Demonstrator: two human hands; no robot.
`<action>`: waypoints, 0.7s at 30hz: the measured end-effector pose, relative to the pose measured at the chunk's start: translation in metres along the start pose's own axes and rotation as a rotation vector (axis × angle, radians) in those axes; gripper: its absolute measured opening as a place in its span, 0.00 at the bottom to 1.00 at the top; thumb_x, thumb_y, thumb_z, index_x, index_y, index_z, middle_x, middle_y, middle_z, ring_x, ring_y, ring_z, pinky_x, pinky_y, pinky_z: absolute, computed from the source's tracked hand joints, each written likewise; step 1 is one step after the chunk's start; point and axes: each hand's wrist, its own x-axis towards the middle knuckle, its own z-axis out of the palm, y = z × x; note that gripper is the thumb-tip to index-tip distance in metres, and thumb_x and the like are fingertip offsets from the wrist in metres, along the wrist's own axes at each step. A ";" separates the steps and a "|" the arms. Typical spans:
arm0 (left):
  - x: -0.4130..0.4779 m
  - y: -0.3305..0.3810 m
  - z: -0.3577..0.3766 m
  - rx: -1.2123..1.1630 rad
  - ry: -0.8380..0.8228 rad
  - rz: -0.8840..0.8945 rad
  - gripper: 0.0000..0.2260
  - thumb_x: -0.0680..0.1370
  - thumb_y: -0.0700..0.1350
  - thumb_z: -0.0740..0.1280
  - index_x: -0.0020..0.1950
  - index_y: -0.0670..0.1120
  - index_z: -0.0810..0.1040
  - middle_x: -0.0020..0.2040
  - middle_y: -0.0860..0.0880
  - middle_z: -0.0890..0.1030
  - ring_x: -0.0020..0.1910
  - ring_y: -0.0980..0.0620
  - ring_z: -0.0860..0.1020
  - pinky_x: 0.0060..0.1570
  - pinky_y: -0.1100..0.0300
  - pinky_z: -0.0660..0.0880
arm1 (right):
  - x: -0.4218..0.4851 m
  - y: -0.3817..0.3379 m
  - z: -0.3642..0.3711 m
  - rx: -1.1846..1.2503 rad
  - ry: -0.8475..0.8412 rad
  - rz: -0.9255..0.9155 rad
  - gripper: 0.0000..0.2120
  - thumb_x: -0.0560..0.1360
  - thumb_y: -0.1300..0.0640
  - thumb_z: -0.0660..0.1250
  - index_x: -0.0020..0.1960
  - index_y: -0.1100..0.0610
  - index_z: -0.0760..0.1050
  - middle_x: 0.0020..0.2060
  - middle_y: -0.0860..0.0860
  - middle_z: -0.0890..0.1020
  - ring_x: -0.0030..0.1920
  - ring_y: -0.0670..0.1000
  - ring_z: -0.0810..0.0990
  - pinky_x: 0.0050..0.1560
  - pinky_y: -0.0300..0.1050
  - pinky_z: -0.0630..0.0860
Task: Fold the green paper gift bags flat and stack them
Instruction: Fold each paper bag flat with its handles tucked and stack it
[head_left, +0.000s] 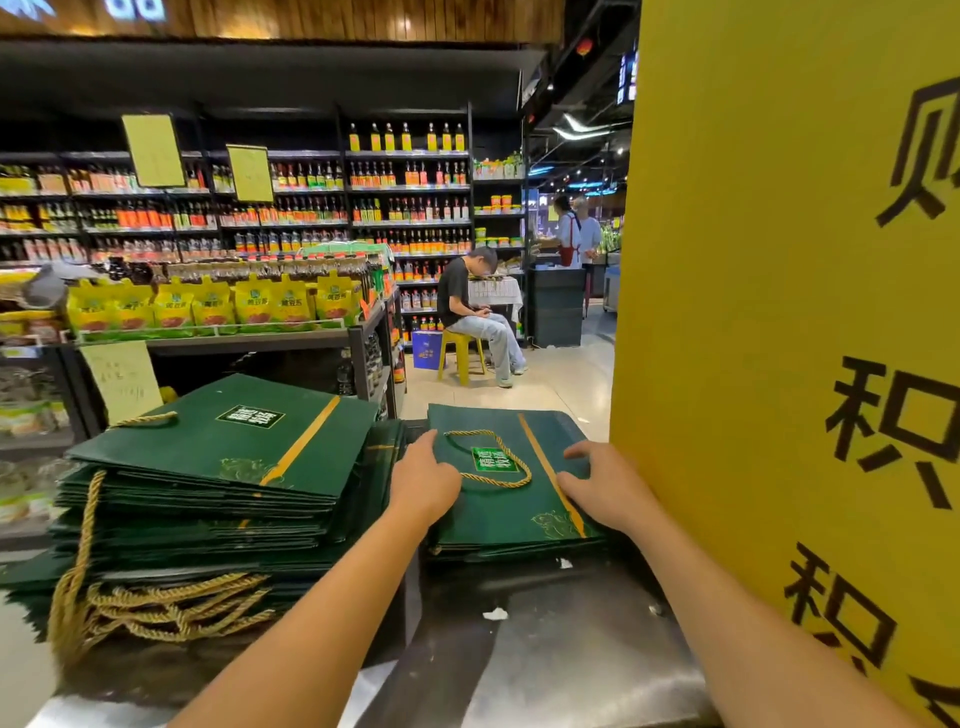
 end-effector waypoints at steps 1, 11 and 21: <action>-0.001 -0.003 0.002 -0.004 0.003 -0.006 0.26 0.81 0.35 0.58 0.80 0.48 0.64 0.74 0.44 0.72 0.68 0.46 0.73 0.65 0.49 0.75 | -0.001 0.001 0.003 -0.003 0.008 0.005 0.20 0.78 0.52 0.69 0.69 0.55 0.76 0.67 0.52 0.79 0.67 0.53 0.76 0.66 0.48 0.73; 0.006 -0.021 0.016 0.217 0.034 0.048 0.22 0.87 0.46 0.51 0.82 0.46 0.57 0.79 0.42 0.65 0.77 0.39 0.64 0.73 0.48 0.63 | -0.008 -0.003 0.020 -0.317 0.014 -0.133 0.19 0.83 0.45 0.56 0.70 0.51 0.75 0.65 0.50 0.78 0.66 0.54 0.74 0.65 0.51 0.70; 0.014 -0.012 0.033 0.783 -0.257 0.228 0.25 0.86 0.57 0.45 0.83 0.59 0.45 0.84 0.46 0.41 0.81 0.37 0.39 0.79 0.41 0.43 | 0.005 -0.002 0.036 -0.349 -0.162 -0.163 0.27 0.85 0.41 0.47 0.82 0.48 0.55 0.82 0.54 0.54 0.82 0.54 0.48 0.79 0.54 0.46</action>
